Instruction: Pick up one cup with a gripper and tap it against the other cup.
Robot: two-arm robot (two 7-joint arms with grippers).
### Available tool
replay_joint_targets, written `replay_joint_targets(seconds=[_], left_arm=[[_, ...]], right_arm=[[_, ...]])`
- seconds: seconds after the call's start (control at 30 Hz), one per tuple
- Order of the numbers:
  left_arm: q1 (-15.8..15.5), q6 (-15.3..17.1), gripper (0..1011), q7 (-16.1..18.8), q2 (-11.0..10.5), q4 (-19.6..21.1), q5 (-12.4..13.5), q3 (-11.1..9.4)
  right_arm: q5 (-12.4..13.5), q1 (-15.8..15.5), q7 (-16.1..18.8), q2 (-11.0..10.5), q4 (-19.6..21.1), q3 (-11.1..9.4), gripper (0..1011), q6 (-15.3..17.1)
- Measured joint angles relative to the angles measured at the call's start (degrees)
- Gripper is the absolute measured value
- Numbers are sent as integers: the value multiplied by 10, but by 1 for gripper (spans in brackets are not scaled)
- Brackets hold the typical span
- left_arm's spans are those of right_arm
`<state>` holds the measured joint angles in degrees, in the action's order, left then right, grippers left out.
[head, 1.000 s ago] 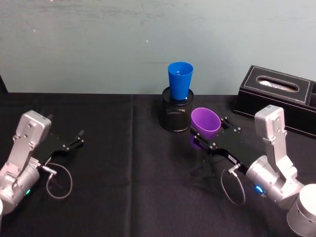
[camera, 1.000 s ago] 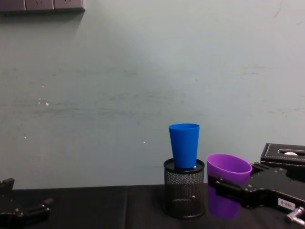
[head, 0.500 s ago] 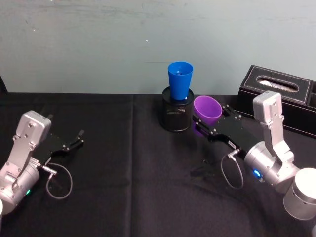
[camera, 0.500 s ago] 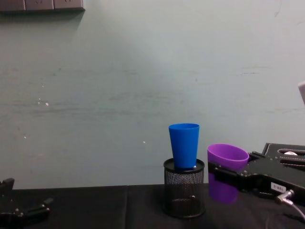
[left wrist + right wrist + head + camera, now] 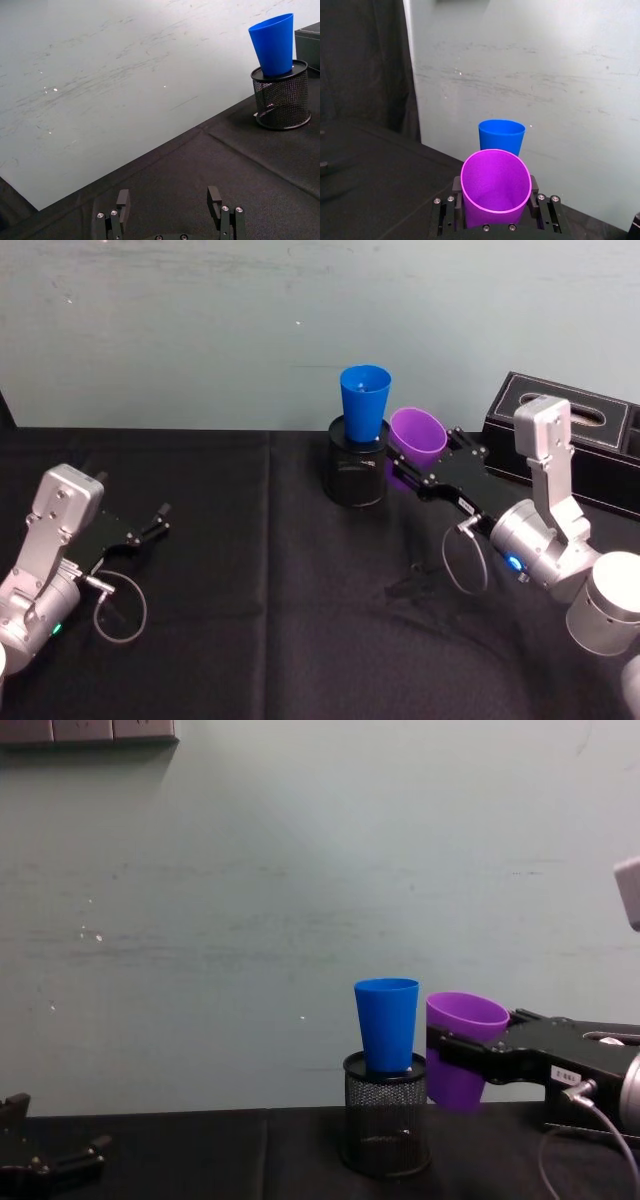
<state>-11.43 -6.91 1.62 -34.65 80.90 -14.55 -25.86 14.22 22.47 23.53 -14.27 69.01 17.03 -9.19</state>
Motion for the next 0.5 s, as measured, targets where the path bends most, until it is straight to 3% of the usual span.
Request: replay_joint_targets(seconds=[0.5], left_arm=[[0, 0, 1011, 0, 0, 0, 0, 0]], right_arm=[[-1, 44, 9, 14, -48, 11, 735, -14]])
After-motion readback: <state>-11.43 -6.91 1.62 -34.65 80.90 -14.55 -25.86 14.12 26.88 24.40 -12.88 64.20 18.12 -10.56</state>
